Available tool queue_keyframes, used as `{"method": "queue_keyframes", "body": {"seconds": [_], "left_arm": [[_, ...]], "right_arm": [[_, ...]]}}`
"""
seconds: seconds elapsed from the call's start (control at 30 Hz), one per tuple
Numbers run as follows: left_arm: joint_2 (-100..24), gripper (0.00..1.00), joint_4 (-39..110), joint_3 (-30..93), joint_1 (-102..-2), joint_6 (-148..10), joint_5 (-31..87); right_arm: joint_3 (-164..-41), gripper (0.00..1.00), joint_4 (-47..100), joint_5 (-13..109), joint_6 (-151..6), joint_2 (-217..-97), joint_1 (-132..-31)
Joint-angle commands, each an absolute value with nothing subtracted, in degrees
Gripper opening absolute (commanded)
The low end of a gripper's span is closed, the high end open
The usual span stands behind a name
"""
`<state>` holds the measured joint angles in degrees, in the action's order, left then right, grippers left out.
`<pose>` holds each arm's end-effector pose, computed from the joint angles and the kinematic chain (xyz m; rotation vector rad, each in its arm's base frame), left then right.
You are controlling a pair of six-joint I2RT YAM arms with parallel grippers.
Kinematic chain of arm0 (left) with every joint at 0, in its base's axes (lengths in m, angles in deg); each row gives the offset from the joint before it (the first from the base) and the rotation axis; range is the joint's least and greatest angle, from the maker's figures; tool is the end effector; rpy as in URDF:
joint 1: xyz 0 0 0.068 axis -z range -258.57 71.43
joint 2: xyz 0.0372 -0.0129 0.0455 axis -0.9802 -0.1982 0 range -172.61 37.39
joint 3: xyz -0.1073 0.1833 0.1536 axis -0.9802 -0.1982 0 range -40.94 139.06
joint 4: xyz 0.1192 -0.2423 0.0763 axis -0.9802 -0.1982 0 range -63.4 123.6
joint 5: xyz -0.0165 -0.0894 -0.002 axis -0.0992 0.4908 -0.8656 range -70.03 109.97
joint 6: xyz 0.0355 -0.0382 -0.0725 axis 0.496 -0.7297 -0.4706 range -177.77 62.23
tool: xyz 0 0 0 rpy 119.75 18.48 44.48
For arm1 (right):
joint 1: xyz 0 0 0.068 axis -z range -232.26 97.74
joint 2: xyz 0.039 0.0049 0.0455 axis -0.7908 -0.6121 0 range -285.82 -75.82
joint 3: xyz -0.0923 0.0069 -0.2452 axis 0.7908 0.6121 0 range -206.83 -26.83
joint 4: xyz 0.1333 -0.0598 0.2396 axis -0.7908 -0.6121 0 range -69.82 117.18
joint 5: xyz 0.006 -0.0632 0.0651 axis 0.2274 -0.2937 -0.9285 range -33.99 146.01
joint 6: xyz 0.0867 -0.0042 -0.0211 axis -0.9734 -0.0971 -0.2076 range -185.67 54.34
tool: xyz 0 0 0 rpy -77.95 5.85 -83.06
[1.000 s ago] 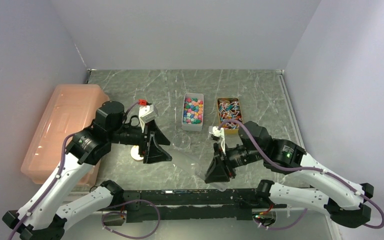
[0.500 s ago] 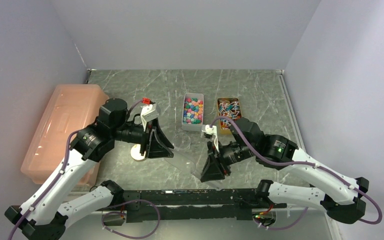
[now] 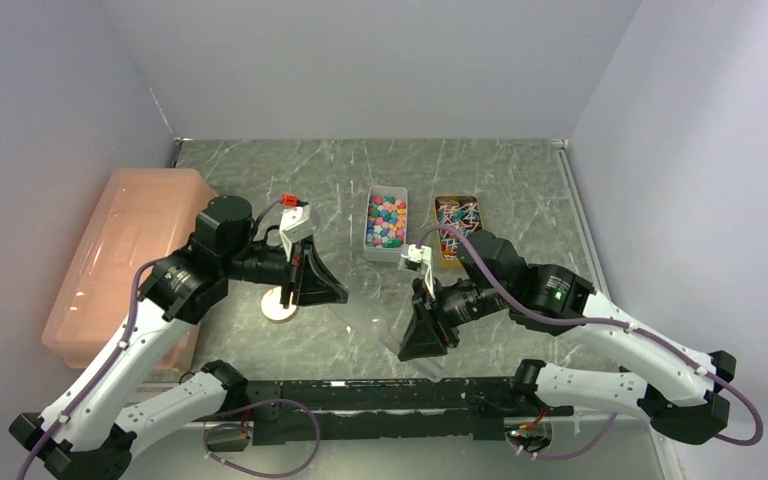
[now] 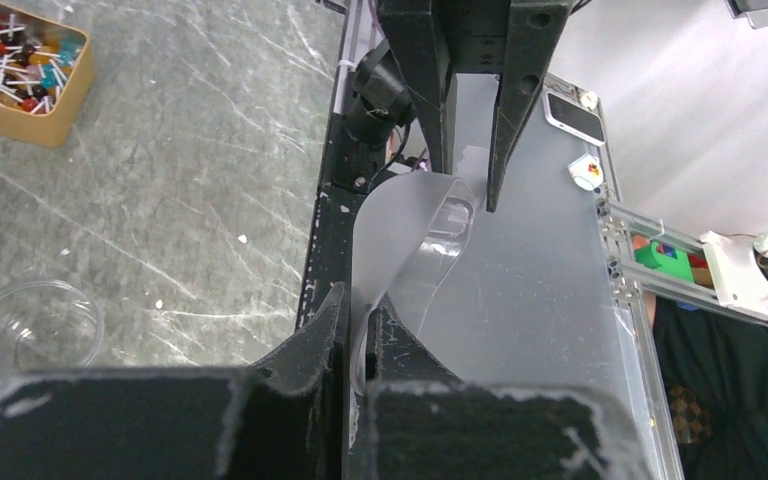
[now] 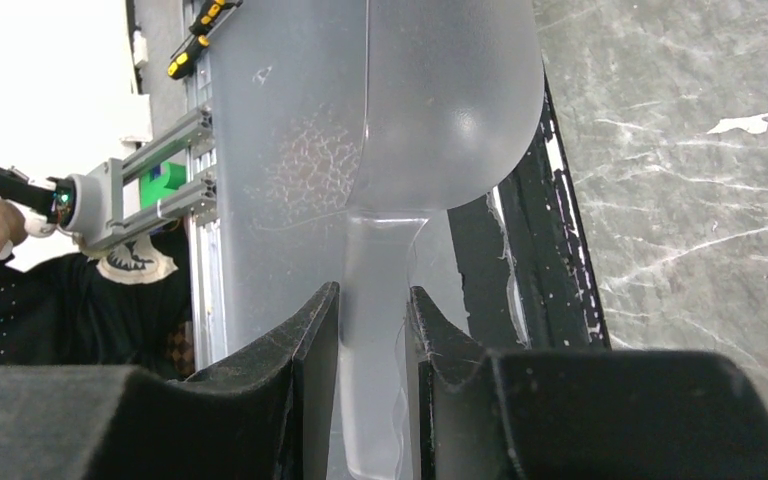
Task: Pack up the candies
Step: Adjust the spatula.
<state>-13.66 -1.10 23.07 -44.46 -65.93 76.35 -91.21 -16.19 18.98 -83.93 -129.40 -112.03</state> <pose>0.1416 -0.1760 0.3844 1.1093 1.7121 -1.4270 0.0770 0.2273 0.3516 -1.2369 2.0464 1.4229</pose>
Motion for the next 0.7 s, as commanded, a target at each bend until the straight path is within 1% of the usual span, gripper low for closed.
{"method": "queue_keyframes", "body": {"seconds": [0.0, 0.03, 0.1, 0.2, 0.27, 0.33, 0.47, 0.67], "left_arm": [[-13.0, 0.03, -0.6, 24.6, -44.2, -68.6, 74.6], [-13.1, 0.03, -0.7, 24.6, -44.2, -69.2, 73.3], [-13.4, 0.03, -0.6, 24.5, -44.2, -70.5, 71.0], [-14.0, 0.03, -2.1, 24.7, -44.2, -71.7, 66.1], [-15.0, 0.03, -3.2, 25.0, -44.2, -72.9, 63.0], [-16.1, 0.03, -3.6, 25.0, -44.3, -74.8, 61.0], [-18.3, 0.03, -2.9, 23.7, -45.8, -79.3, 60.1], [-18.2, 0.03, 4.6, 18.3, -54.2, -89.7, 69.3]], "right_arm": [[-94.8, 0.3, -13.6, 22.6, -81.6, -129.1, -112.3], [-95.0, 0.37, -14.3, 23.7, -81.5, -129.0, -112.3], [-95.2, 0.55, -15.3, 26.9, -81.4, -128.3, -112.3], [-94.1, 0.73, -15.1, 31.7, -81.3, -125.9, -112.3], [-92.8, 0.81, -14.2, 35.0, -81.0, -123.7, -112.3], [-90.8, 0.86, -12.5, 38.9, -80.6, -120.9, -112.3], [-86.6, 0.89, -8.3, 42.5, -78.8, -114.8, -112.3], [-79.7, 0.89, -1.1, 49.9, -74.6, -104.5, -112.4]]}}
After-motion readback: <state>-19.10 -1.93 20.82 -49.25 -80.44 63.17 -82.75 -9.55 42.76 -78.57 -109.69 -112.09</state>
